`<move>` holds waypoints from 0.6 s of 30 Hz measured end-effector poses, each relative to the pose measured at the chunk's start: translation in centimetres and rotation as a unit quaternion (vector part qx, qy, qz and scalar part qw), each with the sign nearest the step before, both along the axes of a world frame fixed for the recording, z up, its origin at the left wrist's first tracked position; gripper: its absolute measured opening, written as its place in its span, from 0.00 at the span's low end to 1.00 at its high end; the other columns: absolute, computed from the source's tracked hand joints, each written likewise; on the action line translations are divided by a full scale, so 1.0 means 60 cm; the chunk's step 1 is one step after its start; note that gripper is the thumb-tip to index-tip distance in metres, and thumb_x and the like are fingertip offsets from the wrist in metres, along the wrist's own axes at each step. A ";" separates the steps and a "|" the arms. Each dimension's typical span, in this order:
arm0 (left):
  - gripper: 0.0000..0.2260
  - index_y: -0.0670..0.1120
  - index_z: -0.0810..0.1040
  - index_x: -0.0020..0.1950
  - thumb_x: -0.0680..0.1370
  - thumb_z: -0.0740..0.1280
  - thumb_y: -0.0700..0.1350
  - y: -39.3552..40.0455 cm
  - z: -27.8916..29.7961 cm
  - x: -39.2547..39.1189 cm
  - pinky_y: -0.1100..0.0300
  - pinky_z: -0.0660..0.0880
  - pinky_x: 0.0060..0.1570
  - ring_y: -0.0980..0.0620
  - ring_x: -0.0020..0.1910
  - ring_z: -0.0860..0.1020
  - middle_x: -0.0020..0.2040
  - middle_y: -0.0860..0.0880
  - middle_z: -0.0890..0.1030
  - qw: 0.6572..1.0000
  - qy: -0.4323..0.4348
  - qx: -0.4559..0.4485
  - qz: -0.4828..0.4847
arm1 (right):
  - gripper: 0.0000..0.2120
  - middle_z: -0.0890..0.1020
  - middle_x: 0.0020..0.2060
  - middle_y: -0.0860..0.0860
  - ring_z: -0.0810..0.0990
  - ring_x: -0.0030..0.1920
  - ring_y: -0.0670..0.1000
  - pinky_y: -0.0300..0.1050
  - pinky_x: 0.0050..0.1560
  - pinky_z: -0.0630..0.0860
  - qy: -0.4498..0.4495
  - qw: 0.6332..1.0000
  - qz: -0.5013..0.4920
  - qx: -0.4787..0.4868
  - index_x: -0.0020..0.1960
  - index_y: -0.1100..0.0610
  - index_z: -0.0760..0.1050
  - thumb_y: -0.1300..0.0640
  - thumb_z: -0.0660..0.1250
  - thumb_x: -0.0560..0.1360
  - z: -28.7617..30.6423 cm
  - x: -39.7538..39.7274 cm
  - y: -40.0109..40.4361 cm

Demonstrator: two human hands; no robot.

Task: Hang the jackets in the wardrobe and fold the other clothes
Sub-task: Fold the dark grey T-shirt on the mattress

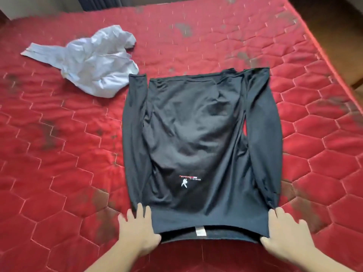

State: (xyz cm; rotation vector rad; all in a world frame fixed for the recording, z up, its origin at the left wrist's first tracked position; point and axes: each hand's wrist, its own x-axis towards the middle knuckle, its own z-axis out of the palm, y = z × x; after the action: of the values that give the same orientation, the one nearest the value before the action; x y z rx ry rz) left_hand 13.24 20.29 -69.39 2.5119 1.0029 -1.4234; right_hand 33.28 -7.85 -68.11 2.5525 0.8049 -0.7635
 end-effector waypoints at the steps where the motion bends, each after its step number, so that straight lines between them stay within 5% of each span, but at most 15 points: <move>1: 0.42 0.48 0.44 0.80 0.73 0.56 0.64 -0.004 0.001 -0.001 0.40 0.53 0.71 0.39 0.77 0.55 0.81 0.44 0.43 1.000 0.005 0.000 -0.002 | 0.28 0.69 0.59 0.47 0.72 0.62 0.49 0.50 0.55 0.68 0.012 1.000 -0.011 0.000 0.63 0.50 0.64 0.36 0.57 0.69 0.000 -0.008 -0.005; 5: 0.48 0.46 0.55 0.79 0.67 0.54 0.75 -0.007 0.011 0.022 0.45 0.64 0.64 0.44 0.70 0.69 0.78 0.44 0.57 0.999 0.036 -0.009 -0.016 | 0.31 0.69 0.59 0.48 0.71 0.63 0.51 0.52 0.58 0.68 0.055 0.997 -0.041 -0.021 0.63 0.51 0.66 0.31 0.57 0.69 -0.002 -0.020 -0.008; 9: 0.30 0.51 0.77 0.62 0.73 0.56 0.71 0.011 0.031 0.100 0.52 0.69 0.59 0.47 0.61 0.77 0.62 0.49 0.79 0.994 -0.017 0.004 -0.111 | 0.39 0.70 0.60 0.48 0.72 0.63 0.52 0.51 0.58 0.69 0.074 0.995 -0.058 -0.035 0.61 0.50 0.70 0.21 0.52 0.66 0.007 0.014 0.026; 12: 0.17 0.50 0.73 0.60 0.78 0.57 0.57 0.015 0.016 0.165 0.52 0.66 0.57 0.46 0.61 0.74 0.61 0.49 0.77 0.974 -0.153 0.019 -0.165 | 0.27 0.73 0.54 0.49 0.76 0.56 0.52 0.50 0.51 0.72 -0.022 0.998 -0.005 0.052 0.55 0.50 0.73 0.29 0.54 0.73 -0.004 0.058 0.065; 14: 0.16 0.51 0.70 0.63 0.78 0.57 0.54 0.013 -0.005 0.210 0.52 0.64 0.58 0.47 0.63 0.70 0.62 0.51 0.74 0.951 -0.250 0.000 -0.180 | 0.16 0.76 0.44 0.51 0.79 0.43 0.55 0.50 0.38 0.76 -0.074 0.988 0.042 0.126 0.47 0.54 0.76 0.43 0.71 0.69 -0.030 0.093 0.089; 16: 0.21 0.54 0.64 0.72 0.78 0.57 0.55 0.012 -0.027 0.255 0.51 0.59 0.68 0.47 0.72 0.62 0.71 0.51 0.67 0.932 -0.307 -0.039 -0.187 | 0.20 0.78 0.42 0.54 0.80 0.39 0.57 0.50 0.31 0.77 -0.090 0.978 0.068 0.174 0.46 0.59 0.79 0.55 0.79 0.58 -0.060 0.125 0.112; 18: 0.26 0.58 0.53 0.78 0.80 0.55 0.57 0.016 -0.045 0.301 0.46 0.47 0.76 0.47 0.79 0.48 0.79 0.51 0.53 0.926 -0.318 -0.078 -0.185 | 0.31 0.81 0.55 0.57 0.82 0.51 0.59 0.51 0.41 0.81 -0.084 0.975 0.071 0.196 0.58 0.63 0.79 0.59 0.78 0.56 -0.092 0.157 0.141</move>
State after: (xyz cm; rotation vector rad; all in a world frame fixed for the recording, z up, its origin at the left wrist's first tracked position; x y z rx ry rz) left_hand 31.33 21.28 -72.12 2.8207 0.2963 -0.5932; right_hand 42.71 0.58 -73.62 2.8087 1.1611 -0.3649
